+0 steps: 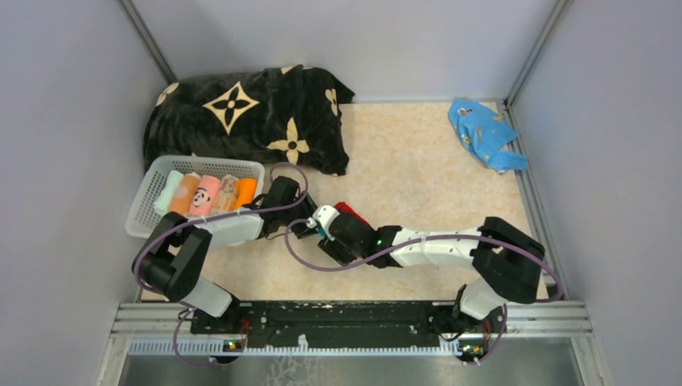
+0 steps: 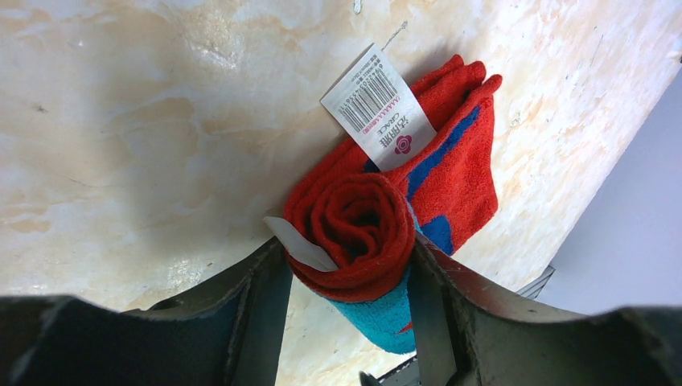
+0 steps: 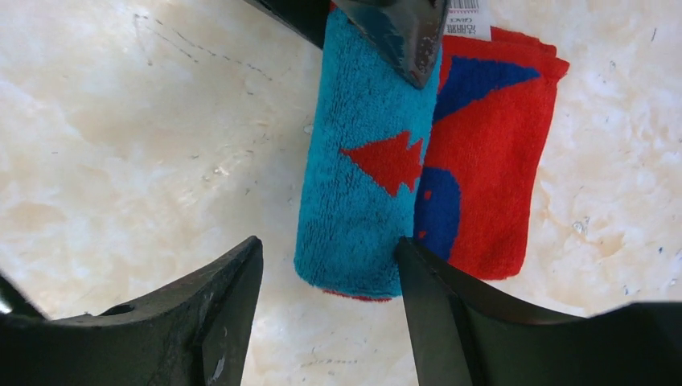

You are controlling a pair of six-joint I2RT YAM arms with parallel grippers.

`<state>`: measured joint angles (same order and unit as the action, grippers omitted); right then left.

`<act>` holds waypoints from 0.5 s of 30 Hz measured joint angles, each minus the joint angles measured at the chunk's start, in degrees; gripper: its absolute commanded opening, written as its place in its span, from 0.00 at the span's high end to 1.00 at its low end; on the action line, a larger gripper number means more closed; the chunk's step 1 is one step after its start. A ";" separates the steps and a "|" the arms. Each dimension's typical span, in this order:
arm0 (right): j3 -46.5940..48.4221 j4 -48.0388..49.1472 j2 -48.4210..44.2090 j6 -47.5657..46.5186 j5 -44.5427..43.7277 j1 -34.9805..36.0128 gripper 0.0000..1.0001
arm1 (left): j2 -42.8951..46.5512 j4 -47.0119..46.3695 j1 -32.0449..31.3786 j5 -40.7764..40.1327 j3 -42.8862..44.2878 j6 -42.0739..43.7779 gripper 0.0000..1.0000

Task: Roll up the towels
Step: Roll the towel at the center of the board.

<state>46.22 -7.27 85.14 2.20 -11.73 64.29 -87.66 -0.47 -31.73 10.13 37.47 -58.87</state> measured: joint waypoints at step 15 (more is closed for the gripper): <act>4.87 2.32 13.16 -4.59 -14.10 3.41 0.62 | -0.09 -0.26 0.00 0.22 0.33 -0.15 0.31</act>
<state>51.09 -4.95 98.30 -2.39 -25.82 67.70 -87.74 -0.73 -31.73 10.35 37.80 -59.02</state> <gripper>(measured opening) 0.496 0.657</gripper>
